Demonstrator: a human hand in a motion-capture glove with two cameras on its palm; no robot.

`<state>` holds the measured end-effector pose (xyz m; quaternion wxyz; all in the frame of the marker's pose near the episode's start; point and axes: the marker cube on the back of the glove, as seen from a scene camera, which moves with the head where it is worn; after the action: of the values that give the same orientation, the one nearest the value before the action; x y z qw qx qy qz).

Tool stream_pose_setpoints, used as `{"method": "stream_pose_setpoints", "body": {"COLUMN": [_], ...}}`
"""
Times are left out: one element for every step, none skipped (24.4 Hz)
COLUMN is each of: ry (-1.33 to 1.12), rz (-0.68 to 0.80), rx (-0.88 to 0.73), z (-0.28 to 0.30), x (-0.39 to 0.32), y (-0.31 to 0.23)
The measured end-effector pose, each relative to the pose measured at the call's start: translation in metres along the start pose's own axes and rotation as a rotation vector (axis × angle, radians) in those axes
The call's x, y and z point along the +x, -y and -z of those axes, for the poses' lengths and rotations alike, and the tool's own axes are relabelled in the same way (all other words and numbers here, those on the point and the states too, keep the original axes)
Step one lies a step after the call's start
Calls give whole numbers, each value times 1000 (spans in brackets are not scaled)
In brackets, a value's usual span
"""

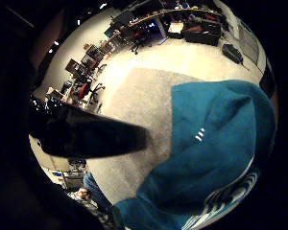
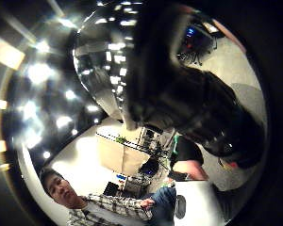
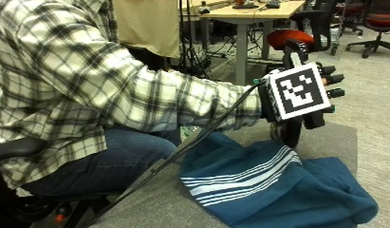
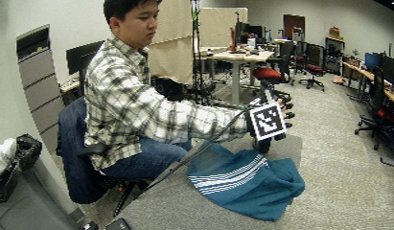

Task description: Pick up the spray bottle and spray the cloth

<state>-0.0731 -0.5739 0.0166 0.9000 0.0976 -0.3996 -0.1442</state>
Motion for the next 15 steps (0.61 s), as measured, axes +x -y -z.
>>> {"method": "stream_pose_setpoints", "body": {"ry": [-34, -71, -113, -160, -214, -274, -337, -406, -484, -571, -658, -731, -785, -820, -843], "rz": [1, 3, 6, 11, 17, 22, 26, 25, 22, 17, 13, 13, 15, 21, 31], "rx": [-11, -19, -26, -34, -43, -52, -59, -66, -72, -81, -94, -113, -140, -172, -206], "z": [2, 4, 6, 9, 11, 15, 19, 25, 33, 44, 55, 67, 77, 87, 96], "x": [1, 1, 1, 0, -1, -2, -4, -7, -11, -17, -24, -31, -37, -42, -47], "y": [-4, -8, -13, -18, -25, -32, -40, -50, -62, -78, -97, -119, -143, -168, -196]}}
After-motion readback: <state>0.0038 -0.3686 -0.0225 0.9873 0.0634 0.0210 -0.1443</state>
